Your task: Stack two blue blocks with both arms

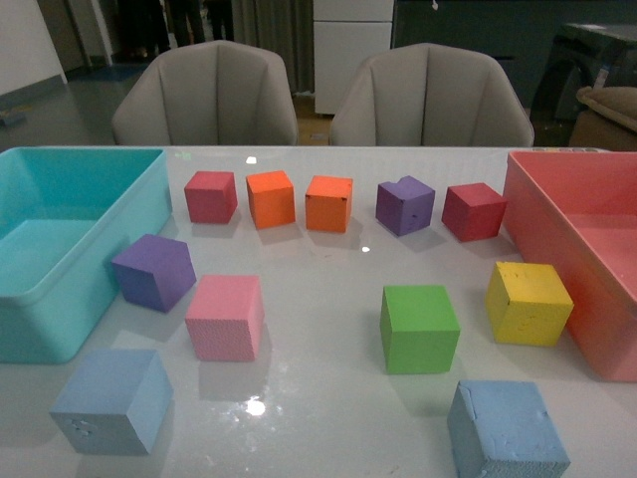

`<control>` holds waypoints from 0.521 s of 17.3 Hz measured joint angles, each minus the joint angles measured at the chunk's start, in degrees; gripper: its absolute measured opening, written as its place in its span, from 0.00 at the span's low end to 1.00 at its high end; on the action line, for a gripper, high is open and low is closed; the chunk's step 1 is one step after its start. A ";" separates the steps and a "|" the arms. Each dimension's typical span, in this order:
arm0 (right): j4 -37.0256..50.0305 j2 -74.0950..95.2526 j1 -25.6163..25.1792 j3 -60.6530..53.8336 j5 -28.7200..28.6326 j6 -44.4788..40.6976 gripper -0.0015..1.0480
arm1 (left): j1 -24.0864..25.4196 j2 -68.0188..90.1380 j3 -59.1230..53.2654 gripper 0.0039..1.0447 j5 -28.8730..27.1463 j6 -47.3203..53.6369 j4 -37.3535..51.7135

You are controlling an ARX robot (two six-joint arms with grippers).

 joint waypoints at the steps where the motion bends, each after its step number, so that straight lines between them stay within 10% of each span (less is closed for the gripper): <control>1: 0.00 0.00 0.00 0.00 0.00 0.00 0.94 | 0.00 0.02 0.02 0.94 0.00 0.00 0.02; 4: 14.51 18.91 2.91 6.01 12.52 0.39 0.94 | 0.00 0.00 0.00 0.94 -0.02 0.00 0.00; 6: 26.91 36.57 4.52 15.34 11.37 0.24 0.94 | 0.00 0.02 0.02 0.94 0.00 0.00 0.04; 9: 21.00 64.63 7.04 24.52 6.27 6.08 0.94 | 0.00 0.02 0.00 0.94 0.00 0.00 0.00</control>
